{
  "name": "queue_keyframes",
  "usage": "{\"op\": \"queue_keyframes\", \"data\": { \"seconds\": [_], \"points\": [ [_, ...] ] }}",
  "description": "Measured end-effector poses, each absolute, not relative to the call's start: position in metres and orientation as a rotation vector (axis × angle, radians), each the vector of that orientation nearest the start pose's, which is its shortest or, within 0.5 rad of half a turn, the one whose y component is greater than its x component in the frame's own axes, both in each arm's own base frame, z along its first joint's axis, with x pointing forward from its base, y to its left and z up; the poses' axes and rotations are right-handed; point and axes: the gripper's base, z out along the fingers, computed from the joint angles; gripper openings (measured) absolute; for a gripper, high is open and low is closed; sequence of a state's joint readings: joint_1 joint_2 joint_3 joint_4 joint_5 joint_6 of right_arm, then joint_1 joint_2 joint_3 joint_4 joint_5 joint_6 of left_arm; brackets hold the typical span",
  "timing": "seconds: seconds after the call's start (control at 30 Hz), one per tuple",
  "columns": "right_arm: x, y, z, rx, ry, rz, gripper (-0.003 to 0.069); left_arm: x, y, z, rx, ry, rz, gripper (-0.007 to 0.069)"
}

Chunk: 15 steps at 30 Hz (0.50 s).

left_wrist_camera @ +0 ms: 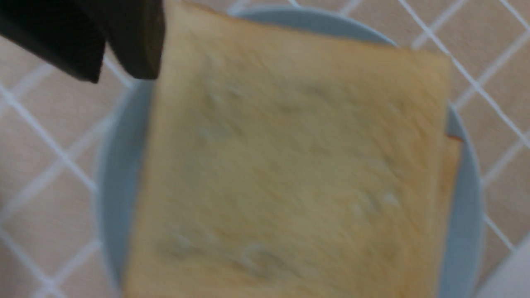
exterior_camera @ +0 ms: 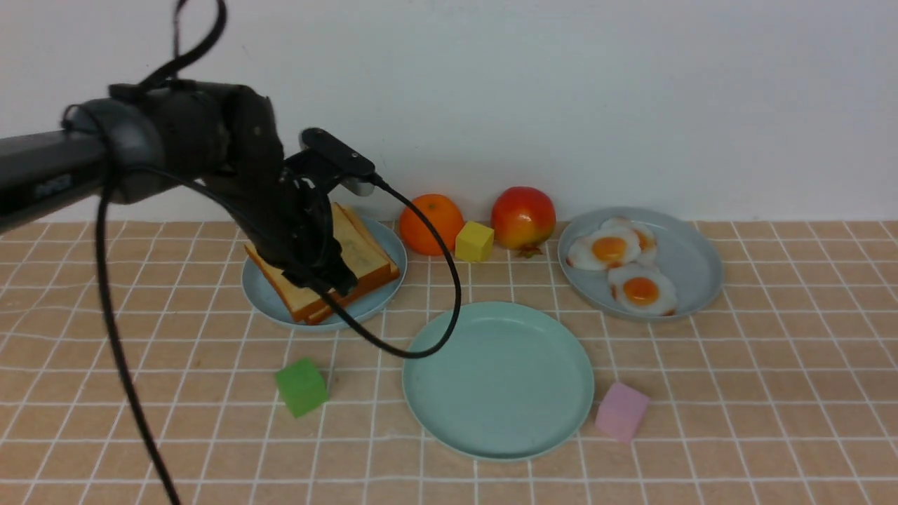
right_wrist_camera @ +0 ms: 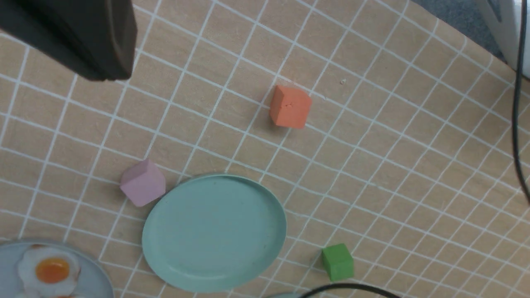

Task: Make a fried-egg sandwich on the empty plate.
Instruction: Use the left arm to grab a slice of bread

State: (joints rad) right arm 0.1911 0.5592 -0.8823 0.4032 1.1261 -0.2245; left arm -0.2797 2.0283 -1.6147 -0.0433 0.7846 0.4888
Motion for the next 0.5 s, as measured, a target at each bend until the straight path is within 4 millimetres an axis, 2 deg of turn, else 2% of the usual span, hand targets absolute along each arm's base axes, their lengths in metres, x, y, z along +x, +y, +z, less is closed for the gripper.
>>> {"op": "queue_keyframes", "data": {
  "seconds": [0.07,0.13,0.17,0.27,0.5],
  "points": [
    [0.061,0.044,0.372,-0.457,2.200,0.478,-0.0006,0.437,-0.126,0.209,0.985,2.491,0.061,0.0318],
    [0.061,0.044,0.372,-0.457,2.200,0.477,-0.0005,0.440,-0.126,0.205,0.989,2.484,0.074,0.0352],
    [0.061,0.044,0.372,-0.457,2.199,0.475,-0.0003,0.444,-0.125,0.199,1.002,2.475,0.101,0.0398],
    [0.061,0.044,0.372,-0.458,2.198,0.472,-0.0001,0.447,-0.126,0.193,1.013,2.473,0.115,0.0427],
    [0.062,0.044,0.372,-0.457,2.188,0.469,0.0000,0.448,-0.126,0.192,1.014,2.478,0.113,0.0432]
  ]
}}
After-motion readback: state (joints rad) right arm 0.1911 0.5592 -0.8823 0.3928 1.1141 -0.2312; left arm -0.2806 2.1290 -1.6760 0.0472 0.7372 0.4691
